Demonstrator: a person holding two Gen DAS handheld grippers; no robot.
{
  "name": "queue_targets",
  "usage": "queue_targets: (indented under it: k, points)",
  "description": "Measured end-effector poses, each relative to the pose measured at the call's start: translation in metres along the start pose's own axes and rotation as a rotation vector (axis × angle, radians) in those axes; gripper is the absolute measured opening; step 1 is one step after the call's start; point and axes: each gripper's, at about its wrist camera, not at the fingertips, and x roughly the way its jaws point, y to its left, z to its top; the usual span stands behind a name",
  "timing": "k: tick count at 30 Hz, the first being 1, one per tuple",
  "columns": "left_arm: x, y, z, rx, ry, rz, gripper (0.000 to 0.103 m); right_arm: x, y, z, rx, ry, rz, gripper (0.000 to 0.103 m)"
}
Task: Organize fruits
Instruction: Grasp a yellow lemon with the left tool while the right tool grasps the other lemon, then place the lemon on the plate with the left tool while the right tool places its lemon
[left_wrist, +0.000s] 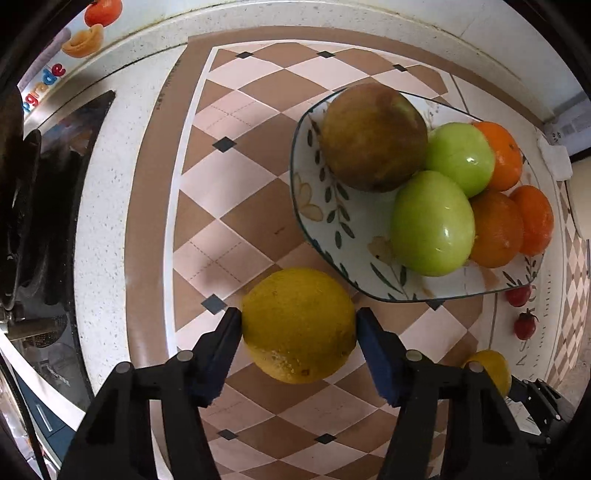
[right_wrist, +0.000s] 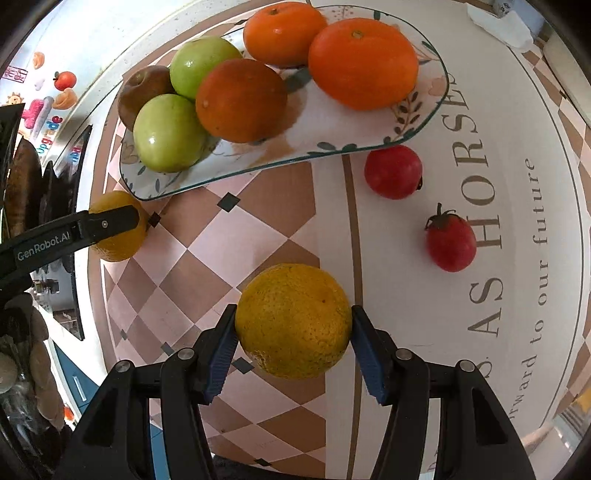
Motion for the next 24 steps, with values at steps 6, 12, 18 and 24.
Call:
queue_targets:
  k: [6,12,18,24]
  points:
    - [-0.005,-0.006,-0.032,-0.010,0.008,-0.027,0.061,-0.006,-0.012,0.000,-0.003,0.001,0.017,0.062]
    - [-0.008,-0.016,-0.070,-0.023,0.025,-0.045,0.061,-0.009,-0.021,-0.001,-0.009,0.010,0.045,0.062]
    - [-0.008,-0.019,-0.077,-0.045,0.014,-0.045,0.061,-0.011,-0.027,0.002,-0.003,0.025,0.064,0.062]
    - [-0.009,-0.013,-0.068,-0.053,0.004,-0.042,0.060,-0.015,-0.026,0.006,-0.040,0.011,0.051,0.062]
